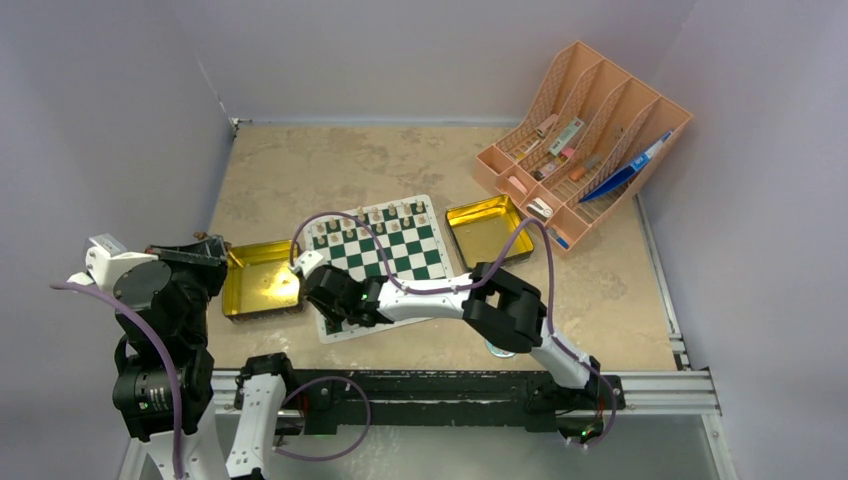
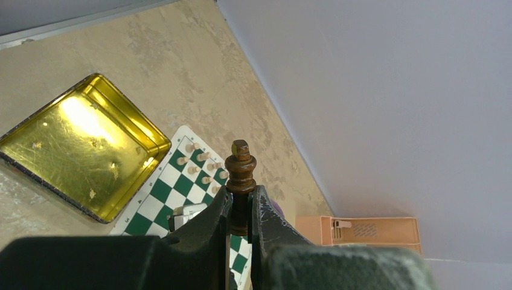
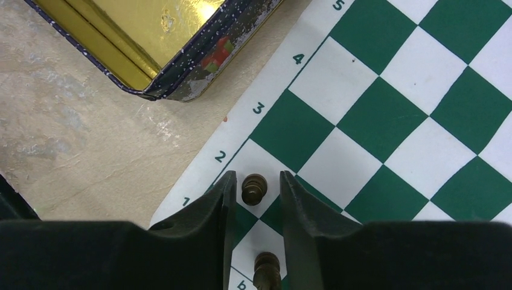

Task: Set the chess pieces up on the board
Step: Place the chess piece on the chessboard.

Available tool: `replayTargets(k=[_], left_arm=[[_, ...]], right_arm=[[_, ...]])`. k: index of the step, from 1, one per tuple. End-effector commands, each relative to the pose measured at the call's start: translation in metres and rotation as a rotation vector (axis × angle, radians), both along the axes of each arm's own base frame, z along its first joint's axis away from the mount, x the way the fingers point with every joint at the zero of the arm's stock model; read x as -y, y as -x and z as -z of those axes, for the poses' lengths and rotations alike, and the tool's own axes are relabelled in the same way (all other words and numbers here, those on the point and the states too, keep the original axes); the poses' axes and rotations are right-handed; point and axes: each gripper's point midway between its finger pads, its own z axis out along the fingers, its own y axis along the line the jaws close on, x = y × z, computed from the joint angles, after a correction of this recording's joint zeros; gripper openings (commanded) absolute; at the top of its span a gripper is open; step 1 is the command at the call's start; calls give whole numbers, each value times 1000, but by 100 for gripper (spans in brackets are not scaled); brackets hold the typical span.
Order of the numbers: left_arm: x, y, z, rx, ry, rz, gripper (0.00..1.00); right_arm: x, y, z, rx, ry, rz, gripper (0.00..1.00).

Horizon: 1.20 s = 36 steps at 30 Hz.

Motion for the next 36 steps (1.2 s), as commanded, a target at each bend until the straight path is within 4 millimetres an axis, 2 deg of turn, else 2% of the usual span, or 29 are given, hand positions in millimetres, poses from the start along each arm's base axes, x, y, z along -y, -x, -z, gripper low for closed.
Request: replayTargets(k=[1,6,11,16,19,20,22,26,30,36], left_arm=[[6,-9,-8,33,-84,76,0],[19,-25,3,30,-148,196,0],[52,-43,9,71,-211,426,0],[99,-51,12,202,-371,760,0],[119,-52,22,258,-446,912,0],[125,-51,25,278,-469,958,0],[135,-51,29,327,-525,1034,0],[152,-45,47,419,-644,1192,0],[162,-41,65,506,-749,1298,0],[171,-34,80,631,-914,1381,0]], right_arm=[[-13,-6,-58,16,-130,7,37],[-6,-13,-112,30,-232,14,39],[13,-27,-158,0,-383,38,38],[50,-44,-199,15,-497,86,38],[79,-49,-224,48,-539,116,39],[91,-48,-241,64,-571,126,40],[112,-49,-259,80,-617,148,41],[141,-35,-298,134,-703,124,45],[146,-4,-329,134,-751,-37,49],[141,20,-343,21,-754,-124,50]])
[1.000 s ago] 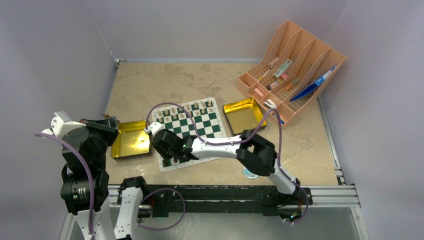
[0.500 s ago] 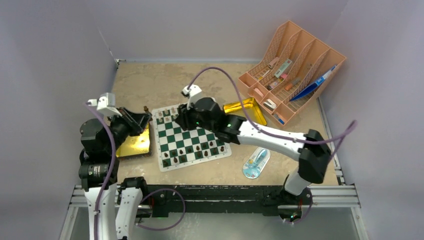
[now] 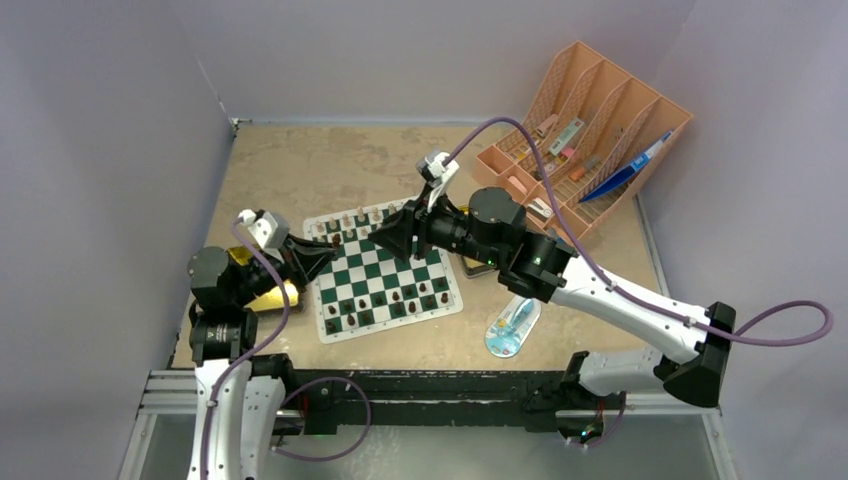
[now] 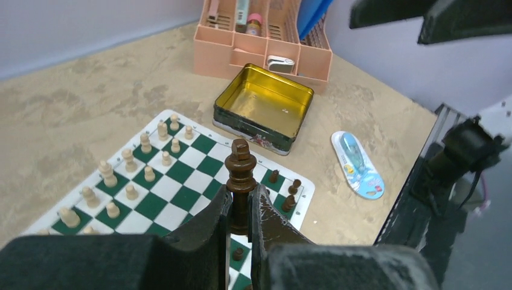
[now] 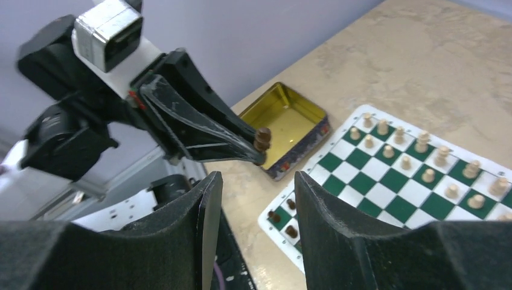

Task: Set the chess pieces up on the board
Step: Place the chess piece on the chessboard.

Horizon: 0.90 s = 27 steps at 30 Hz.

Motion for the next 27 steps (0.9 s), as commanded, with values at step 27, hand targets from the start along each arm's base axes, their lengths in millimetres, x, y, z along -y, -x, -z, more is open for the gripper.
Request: replayTargets(k=[27], left_arm=[[23,25,12,335,-153,334,0]], right_arm=[[-61,10,46,-160,183,-230,37]])
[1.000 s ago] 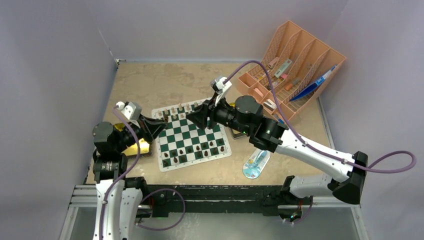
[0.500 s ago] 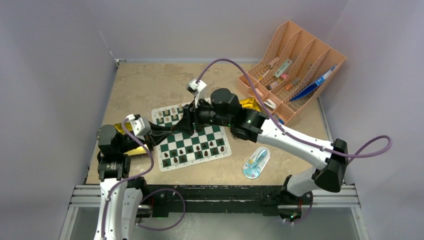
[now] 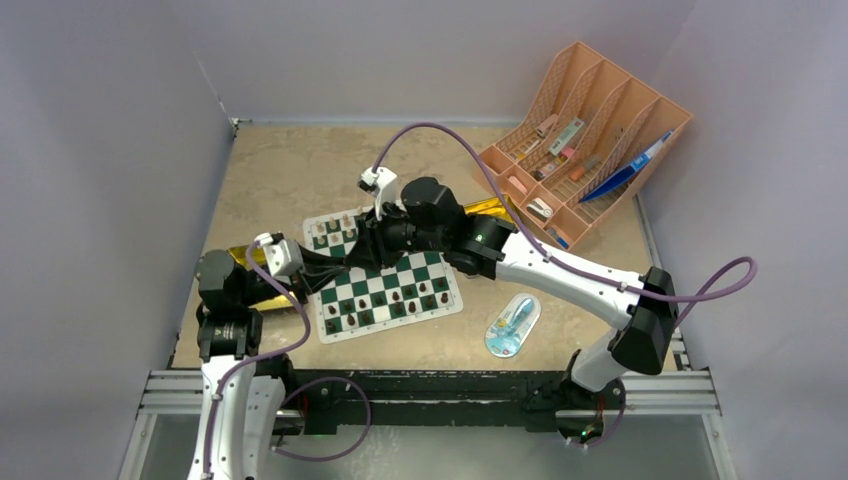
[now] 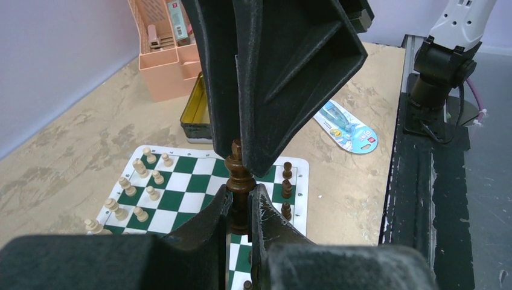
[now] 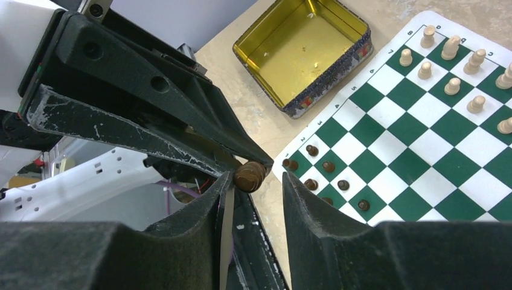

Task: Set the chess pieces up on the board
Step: Place the chess piece on the chessboard.

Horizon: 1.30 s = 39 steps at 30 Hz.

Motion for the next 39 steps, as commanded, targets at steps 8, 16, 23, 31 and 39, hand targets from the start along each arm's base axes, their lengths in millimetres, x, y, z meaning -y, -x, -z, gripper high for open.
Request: replayTargets(k=[8,16,23,31,39], left_arm=[[2,-2,2,49,-19,36,0],[1,-3,2,44,-18,29,0],[-6,-15,1,-53,2,-69,38],[-16,-19,-15,-116,47,-217,59],[-44,-25,-57,-169,188,-508,71]], right_arm=[[-10,1,-24,41,-54,-45,35],[-8,0,-23,62,-46,-48,18],[12,-9,-20,96,-27,50,14],[40,-25,-2,146,26,195,13],[63,-19,50,129,114,296,14]])
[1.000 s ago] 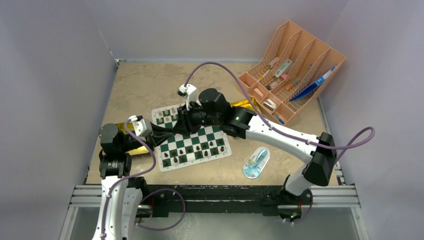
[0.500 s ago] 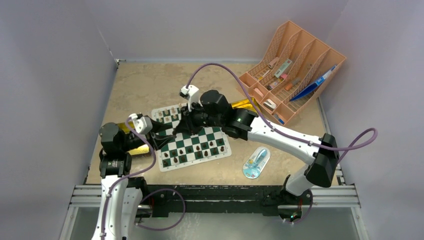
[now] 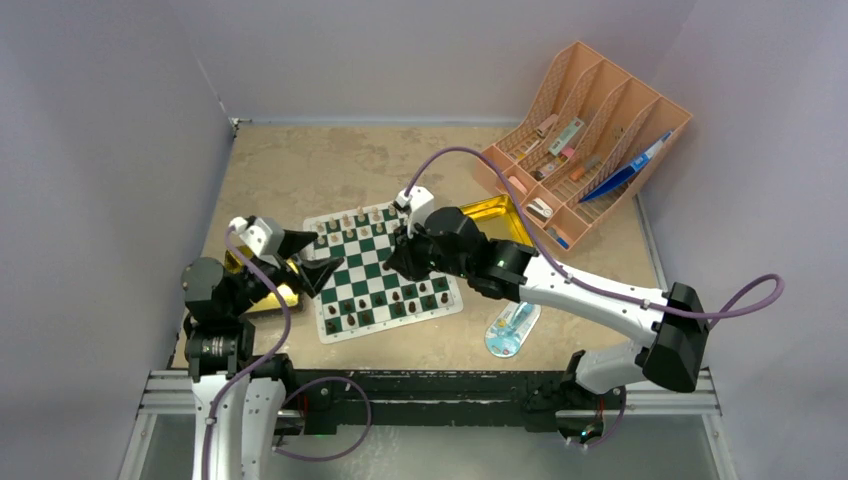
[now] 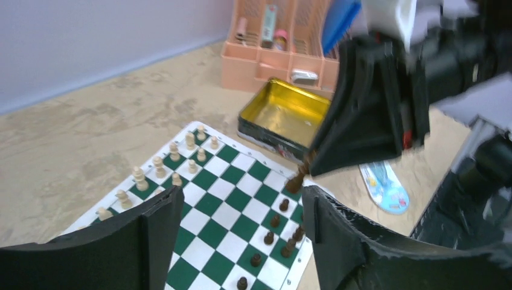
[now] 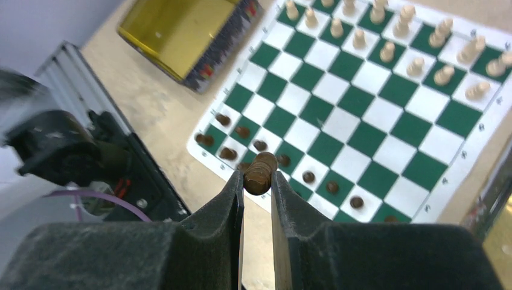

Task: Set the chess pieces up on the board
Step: Place the chess piece on the chessboard.

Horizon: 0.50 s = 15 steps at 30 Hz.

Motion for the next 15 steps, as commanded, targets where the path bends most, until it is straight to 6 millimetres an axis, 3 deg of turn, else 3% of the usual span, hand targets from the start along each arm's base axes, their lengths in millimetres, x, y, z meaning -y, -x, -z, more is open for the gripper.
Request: replayTargets(k=[1,9,15], left_arm=[[-24,-7,-43,-8,93,-234,75],[-59,-7,-79,-35,177,-493,87],[-75,-4,-81,-59,198,-595,88]], right_arm=[[7,3,9,35,0,71,14],[-6,32,67,-3,117,59,16],[-23,45,97,6,172,44,16]])
